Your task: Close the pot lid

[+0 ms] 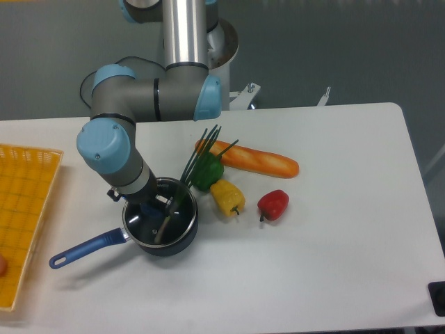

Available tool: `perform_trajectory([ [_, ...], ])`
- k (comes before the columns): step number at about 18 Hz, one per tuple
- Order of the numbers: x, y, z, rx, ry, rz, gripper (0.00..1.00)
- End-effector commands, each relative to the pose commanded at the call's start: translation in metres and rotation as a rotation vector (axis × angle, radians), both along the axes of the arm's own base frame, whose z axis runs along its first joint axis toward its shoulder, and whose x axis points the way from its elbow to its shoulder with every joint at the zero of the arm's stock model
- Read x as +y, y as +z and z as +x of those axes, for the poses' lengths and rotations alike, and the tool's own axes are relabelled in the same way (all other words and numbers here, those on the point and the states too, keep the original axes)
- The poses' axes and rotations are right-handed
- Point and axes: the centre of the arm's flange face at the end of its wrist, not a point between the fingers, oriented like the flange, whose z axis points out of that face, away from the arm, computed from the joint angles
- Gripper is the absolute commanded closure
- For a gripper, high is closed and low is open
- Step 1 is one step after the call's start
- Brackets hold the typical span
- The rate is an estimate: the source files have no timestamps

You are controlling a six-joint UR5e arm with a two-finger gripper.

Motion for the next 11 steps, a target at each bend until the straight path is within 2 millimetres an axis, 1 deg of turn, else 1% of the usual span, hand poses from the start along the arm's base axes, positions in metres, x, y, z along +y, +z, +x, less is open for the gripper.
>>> perform_trajectory([
  [4,-0.0019,0.0015,0.0011,0.000,-0.002,0.000,0.55],
  [11,-0.0044,-0.0026,0.0021,0.006,-0.005,-0.016,0.55],
])
